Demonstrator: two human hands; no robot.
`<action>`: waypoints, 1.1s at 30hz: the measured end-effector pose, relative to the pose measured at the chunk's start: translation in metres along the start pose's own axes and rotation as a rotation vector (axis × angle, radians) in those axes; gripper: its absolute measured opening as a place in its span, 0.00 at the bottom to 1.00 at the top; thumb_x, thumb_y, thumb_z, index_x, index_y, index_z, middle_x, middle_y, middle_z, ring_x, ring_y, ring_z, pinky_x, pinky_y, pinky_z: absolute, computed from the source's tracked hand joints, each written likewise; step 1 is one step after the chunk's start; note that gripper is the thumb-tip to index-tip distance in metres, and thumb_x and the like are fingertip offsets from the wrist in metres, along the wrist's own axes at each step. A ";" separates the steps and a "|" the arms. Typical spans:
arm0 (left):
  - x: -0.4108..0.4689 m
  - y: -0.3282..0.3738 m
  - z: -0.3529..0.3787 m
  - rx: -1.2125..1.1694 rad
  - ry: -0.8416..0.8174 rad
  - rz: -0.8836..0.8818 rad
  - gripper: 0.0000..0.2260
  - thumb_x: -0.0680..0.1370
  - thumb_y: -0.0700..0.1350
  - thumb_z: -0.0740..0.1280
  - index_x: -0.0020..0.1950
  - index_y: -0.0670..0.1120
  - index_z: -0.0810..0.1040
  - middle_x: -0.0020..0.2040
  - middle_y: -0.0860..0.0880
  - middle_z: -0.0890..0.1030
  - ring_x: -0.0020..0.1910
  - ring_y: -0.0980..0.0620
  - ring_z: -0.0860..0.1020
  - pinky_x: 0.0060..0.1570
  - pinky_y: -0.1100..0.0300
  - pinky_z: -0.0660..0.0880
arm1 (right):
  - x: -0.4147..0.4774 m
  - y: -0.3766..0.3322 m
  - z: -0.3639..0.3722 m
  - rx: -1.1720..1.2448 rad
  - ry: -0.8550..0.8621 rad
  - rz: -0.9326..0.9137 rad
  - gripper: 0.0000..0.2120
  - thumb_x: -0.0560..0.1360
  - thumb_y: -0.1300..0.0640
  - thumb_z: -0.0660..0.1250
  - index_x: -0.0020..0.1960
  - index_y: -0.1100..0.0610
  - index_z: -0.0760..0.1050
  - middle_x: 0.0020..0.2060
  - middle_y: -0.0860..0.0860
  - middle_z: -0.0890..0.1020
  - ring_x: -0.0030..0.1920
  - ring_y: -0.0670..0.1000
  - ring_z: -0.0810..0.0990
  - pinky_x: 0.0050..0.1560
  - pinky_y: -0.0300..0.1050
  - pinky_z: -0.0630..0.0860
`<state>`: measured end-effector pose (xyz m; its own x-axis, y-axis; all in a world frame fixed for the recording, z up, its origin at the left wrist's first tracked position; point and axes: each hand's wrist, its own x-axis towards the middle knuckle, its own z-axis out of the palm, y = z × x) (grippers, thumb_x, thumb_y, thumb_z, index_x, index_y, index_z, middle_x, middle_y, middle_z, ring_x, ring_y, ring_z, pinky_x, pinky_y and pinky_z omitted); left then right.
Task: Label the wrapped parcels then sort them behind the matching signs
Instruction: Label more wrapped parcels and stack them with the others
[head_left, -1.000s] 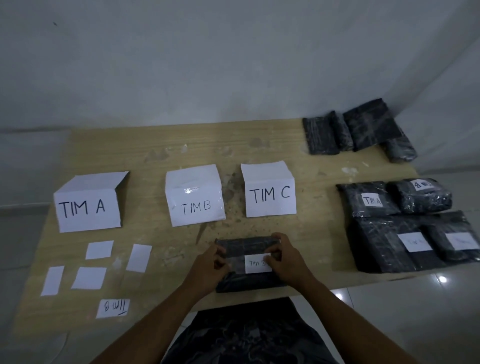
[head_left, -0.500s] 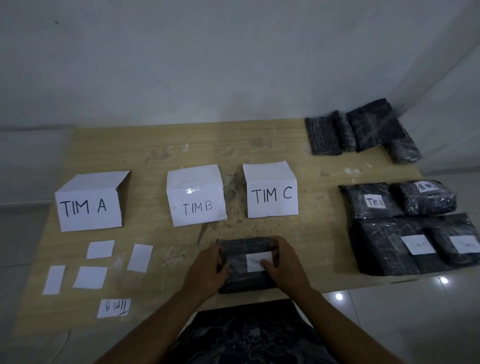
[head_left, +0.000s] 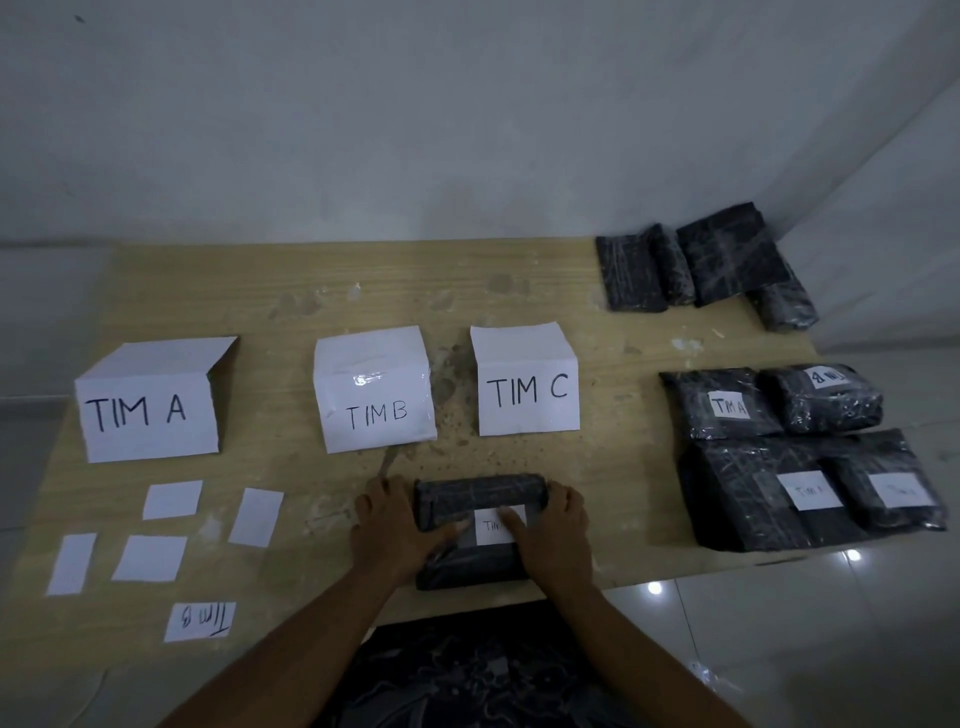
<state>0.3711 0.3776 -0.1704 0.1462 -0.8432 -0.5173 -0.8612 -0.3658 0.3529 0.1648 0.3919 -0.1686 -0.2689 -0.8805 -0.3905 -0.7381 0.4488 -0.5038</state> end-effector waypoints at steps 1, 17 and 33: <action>0.001 -0.001 0.000 0.011 -0.004 0.016 0.42 0.60 0.77 0.63 0.62 0.50 0.65 0.66 0.45 0.63 0.64 0.41 0.63 0.56 0.44 0.73 | 0.002 0.004 -0.002 0.018 0.009 -0.005 0.31 0.72 0.36 0.65 0.65 0.55 0.66 0.64 0.53 0.68 0.61 0.56 0.71 0.54 0.54 0.76; -0.008 0.002 -0.005 -0.435 -0.127 -0.034 0.21 0.73 0.63 0.67 0.53 0.46 0.73 0.48 0.49 0.78 0.43 0.51 0.78 0.38 0.60 0.73 | 0.003 0.024 -0.014 0.083 -0.066 -0.060 0.12 0.82 0.51 0.57 0.56 0.57 0.75 0.46 0.49 0.75 0.50 0.51 0.77 0.44 0.38 0.67; 0.008 0.187 -0.008 -0.725 -0.132 0.175 0.13 0.79 0.55 0.63 0.52 0.45 0.73 0.46 0.45 0.80 0.42 0.46 0.81 0.43 0.50 0.81 | 0.048 0.057 -0.185 0.398 0.378 -0.056 0.06 0.78 0.52 0.64 0.55 0.50 0.74 0.46 0.47 0.79 0.46 0.41 0.77 0.42 0.31 0.70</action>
<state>0.2148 0.2989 -0.1027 -0.0620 -0.8756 -0.4791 -0.3239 -0.4363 0.8395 -0.0044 0.3473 -0.0738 -0.4932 -0.8655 -0.0879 -0.4865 0.3581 -0.7969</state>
